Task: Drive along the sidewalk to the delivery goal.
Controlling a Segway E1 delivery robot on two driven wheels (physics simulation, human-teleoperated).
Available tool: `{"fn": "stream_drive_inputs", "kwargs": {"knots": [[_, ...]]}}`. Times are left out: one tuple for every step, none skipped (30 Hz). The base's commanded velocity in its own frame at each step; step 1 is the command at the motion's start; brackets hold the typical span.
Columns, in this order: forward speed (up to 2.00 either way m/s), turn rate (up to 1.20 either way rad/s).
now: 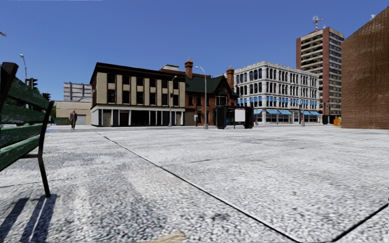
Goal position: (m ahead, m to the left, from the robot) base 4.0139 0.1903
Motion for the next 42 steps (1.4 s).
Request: {"fn": "stream_drive_inputs", "kwargs": {"knots": [[0.81, 0.27], [0.81, 0.27], [0.81, 0.27], [0.81, 0.27], [0.81, 0.27], [0.81, 0.27], [0.81, 0.27], [0.81, 0.27], [0.81, 0.27], [0.81, 0.27], [0.81, 0.27], [0.81, 0.27], [0.81, 0.27], [0.81, 0.27], [0.81, 0.27], [0.81, 0.27], [0.81, 0.27], [0.81, 0.27], [0.81, 0.27], [0.81, 0.27], [0.81, 0.27], [0.81, 0.27], [0.81, 0.27], [0.81, 0.27], [0.81, 0.27], [0.81, 0.27], [0.81, 0.27], [0.81, 0.27], [0.81, 0.27], [0.81, 0.27], [0.81, 0.27], [0.81, 0.27], [0.81, 0.27], [0.81, 0.27], [0.81, 0.27], [0.81, 0.27], [0.81, 0.27], [0.81, 0.27], [0.81, 0.27], [0.81, 0.27], [0.82, 0.27], [0.82, 0.27]]}}
